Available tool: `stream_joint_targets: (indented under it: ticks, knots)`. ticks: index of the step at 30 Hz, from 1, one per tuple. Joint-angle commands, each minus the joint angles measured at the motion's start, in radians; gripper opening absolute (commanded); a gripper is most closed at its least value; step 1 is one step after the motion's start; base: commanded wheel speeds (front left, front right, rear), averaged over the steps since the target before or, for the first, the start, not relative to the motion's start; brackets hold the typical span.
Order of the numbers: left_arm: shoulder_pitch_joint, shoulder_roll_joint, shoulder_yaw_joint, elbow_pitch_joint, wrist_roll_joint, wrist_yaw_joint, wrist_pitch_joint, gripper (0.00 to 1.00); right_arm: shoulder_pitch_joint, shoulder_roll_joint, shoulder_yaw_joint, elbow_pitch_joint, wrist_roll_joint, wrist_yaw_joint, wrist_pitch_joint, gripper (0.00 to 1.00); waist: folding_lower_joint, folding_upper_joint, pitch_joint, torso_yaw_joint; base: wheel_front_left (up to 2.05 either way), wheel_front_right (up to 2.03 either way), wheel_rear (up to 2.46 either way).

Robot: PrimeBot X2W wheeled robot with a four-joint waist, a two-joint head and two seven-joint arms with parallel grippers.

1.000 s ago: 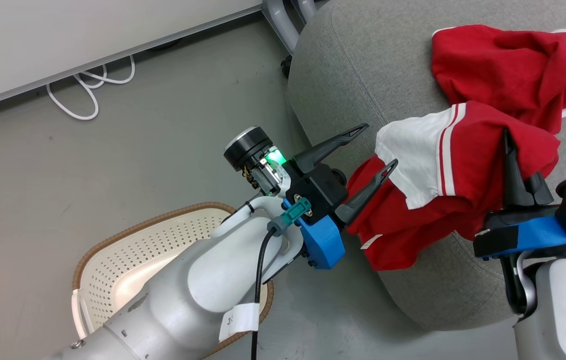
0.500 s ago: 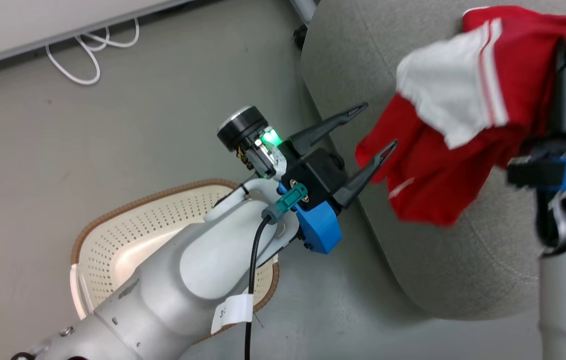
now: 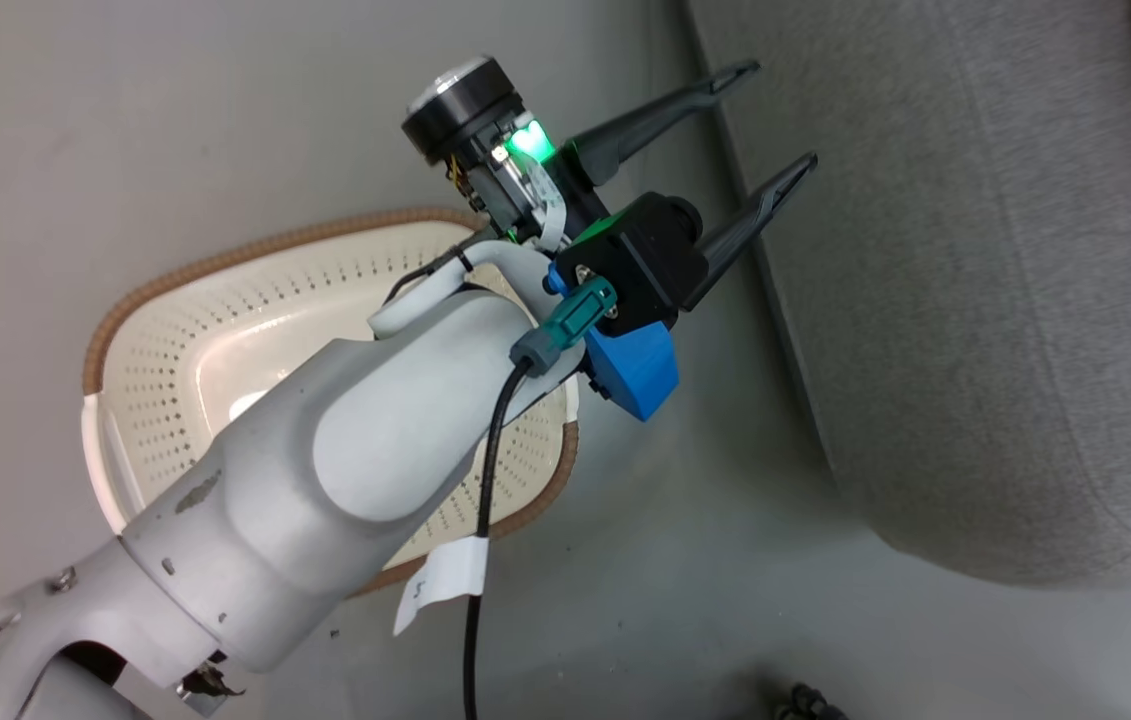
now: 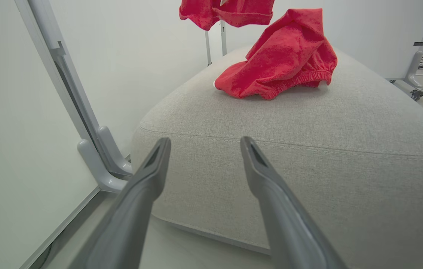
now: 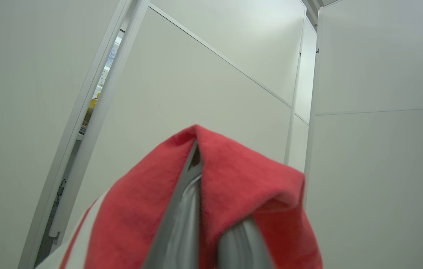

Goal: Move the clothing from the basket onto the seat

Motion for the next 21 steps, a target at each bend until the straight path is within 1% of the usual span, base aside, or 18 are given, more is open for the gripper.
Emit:
stream_joint_targets:
  ticks: [1,3,5,6,8,13,18,21]
  knots:
    - [-0.014,0.008,-0.001,-0.005,0.004,0.001,0.0,1.0,-0.015,-0.011,-0.009,0.011,0.005,0.0,0.001,0.0,-0.0001,0.0,0.072,0.017,0.0,0.0,0.0]
    - [-0.028,0.017,0.0,-0.022,0.01,0.005,0.008,1.0,-0.031,-0.072,-0.053,0.052,0.01,0.0,0.001,0.0,-0.0001,0.0,0.1,0.016,0.0,0.0,0.0]
    - [-0.035,0.025,-0.003,-0.037,0.013,0.006,0.013,1.0,-0.02,-0.115,-0.087,0.096,0.012,0.0,0.001,0.0,-0.0001,0.0,0.123,0.013,0.0,0.0,0.0]
    - [-0.038,0.028,-0.004,-0.044,0.015,0.006,0.016,1.0,-0.006,-0.129,-0.099,0.108,0.01,0.0,0.001,0.0,-0.0001,0.0,0.133,0.011,0.0,0.0,0.0]
    - [-0.043,0.036,-0.007,-0.056,0.017,0.007,0.021,1.0,0.031,-0.133,-0.114,0.14,0.005,0.0,0.001,0.0,-0.0001,0.0,0.148,0.004,0.0,0.0,0.0]
    - [-0.046,0.045,-0.017,-0.077,0.015,0.007,0.033,1.0,0.111,-0.077,-0.136,0.204,-0.021,0.0,0.001,0.0,-0.0001,0.0,0.165,-0.005,0.0,0.0,0.0]
    - [-0.048,0.05,-0.025,-0.095,0.011,0.009,0.044,1.0,0.165,-0.004,-0.126,0.279,-0.045,0.0,0.001,0.0,-0.0001,0.0,0.172,-0.004,0.0,0.0,0.0]
    - [-0.052,0.05,-0.028,-0.1,0.009,0.008,0.045,1.0,0.188,0.025,-0.118,0.325,-0.058,0.0,0.001,0.0,-0.0001,0.0,0.174,0.002,0.0,0.0,0.0]
